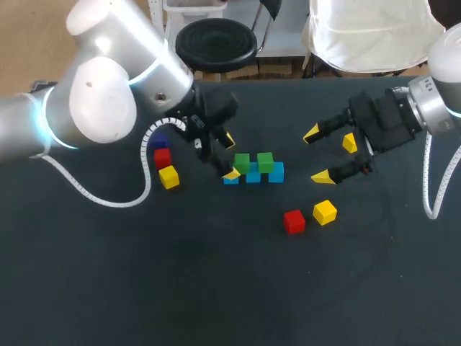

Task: Place the blue cubes, place green cubes on the blue cubes, place the yellow cubes on the green cubes, then place the red cubes on the yellow cubes, and place purple cube on the red cubes.

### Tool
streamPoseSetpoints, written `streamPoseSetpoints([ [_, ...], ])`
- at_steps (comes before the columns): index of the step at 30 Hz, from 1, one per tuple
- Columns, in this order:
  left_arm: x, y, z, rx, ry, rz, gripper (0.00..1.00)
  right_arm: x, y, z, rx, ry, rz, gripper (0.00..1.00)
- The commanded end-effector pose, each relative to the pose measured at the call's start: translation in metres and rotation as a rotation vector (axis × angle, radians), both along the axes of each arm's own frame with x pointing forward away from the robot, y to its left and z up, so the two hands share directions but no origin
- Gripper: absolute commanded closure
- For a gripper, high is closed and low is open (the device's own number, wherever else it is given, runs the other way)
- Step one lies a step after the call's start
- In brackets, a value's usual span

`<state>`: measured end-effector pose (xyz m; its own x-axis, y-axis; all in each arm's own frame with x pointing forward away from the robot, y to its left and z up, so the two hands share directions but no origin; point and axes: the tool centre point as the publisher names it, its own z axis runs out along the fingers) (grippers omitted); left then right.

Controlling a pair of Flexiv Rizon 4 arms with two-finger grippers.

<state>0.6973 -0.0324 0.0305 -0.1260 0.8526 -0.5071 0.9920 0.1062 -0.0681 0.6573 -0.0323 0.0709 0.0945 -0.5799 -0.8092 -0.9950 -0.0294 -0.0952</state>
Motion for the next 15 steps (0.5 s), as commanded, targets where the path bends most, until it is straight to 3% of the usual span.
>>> streamPoseSetpoints([
  [1, -0.011, 0.014, 0.005, -0.036, -0.02, -0.013, 0.0, -0.001, 0.0, 0.0, 0.002, -0.002, -0.001, 0.0],
  [4, -0.015, 0.02, 0.009, -0.07, -0.03, -0.058, 0.0, -0.001, 0.0, 0.0, 0.002, -0.002, -0.001, 0.0],
  [15, -0.02, 0.036, 0.02, -0.088, -0.044, -0.123, 0.0, -0.001, 0.0, 0.0, 0.002, -0.002, -0.001, 0.0],
])
